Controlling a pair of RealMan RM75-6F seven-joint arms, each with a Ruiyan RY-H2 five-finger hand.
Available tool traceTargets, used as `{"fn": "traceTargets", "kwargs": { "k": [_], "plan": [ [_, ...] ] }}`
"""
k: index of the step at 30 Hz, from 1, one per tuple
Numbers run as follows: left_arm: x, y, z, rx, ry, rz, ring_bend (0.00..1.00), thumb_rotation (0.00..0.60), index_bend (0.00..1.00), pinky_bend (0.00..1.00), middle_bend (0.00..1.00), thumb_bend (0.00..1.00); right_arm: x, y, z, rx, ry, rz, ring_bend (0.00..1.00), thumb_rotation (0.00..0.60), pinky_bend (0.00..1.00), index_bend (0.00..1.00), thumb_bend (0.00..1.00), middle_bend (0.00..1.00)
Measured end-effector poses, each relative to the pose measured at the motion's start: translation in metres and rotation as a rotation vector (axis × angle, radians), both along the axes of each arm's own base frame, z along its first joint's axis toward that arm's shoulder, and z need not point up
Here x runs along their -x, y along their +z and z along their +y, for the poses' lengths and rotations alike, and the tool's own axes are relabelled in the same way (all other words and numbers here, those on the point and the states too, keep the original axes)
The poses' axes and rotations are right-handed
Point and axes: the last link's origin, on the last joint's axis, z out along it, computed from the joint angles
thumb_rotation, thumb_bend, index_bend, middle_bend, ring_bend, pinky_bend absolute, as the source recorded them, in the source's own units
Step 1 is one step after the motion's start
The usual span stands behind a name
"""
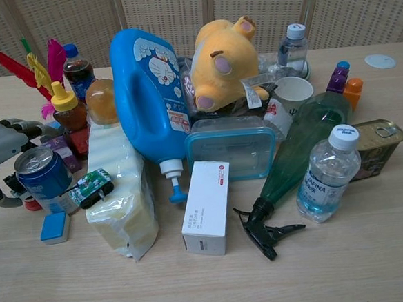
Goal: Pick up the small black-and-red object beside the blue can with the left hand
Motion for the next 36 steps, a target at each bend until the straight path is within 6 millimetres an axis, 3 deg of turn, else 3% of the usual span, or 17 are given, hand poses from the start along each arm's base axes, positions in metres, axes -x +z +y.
{"fn": "traceTargets", "kwargs": {
  "k": [22,28,36],
  "plan": [
    [-0.007,0.001,0.004,-0.018,-0.02,-0.014,0.0,0.6,0.64,0.0,0.0,0.0,0.0,0.001,0.0,0.004,-0.002,-0.004,0.0,0.345,0.0,0.0,0.0,0.0],
    [-0.014,0.015,0.004,-0.036,-0.031,-0.032,0.0,0.6,0.64,0.0,0.0,0.0,-0.001,0.001,0.0,0.003,0.001,-0.003,0.0,0.345,0.0,0.0,0.0,0.0],
    [-0.037,0.054,0.011,-0.101,-0.081,-0.06,0.0,0.6,0.63,0.0,0.0,0.0,-0.002,0.001,0.001,0.005,0.006,-0.006,0.0,0.344,0.0,0.0,0.0,0.0]
  ]
}}
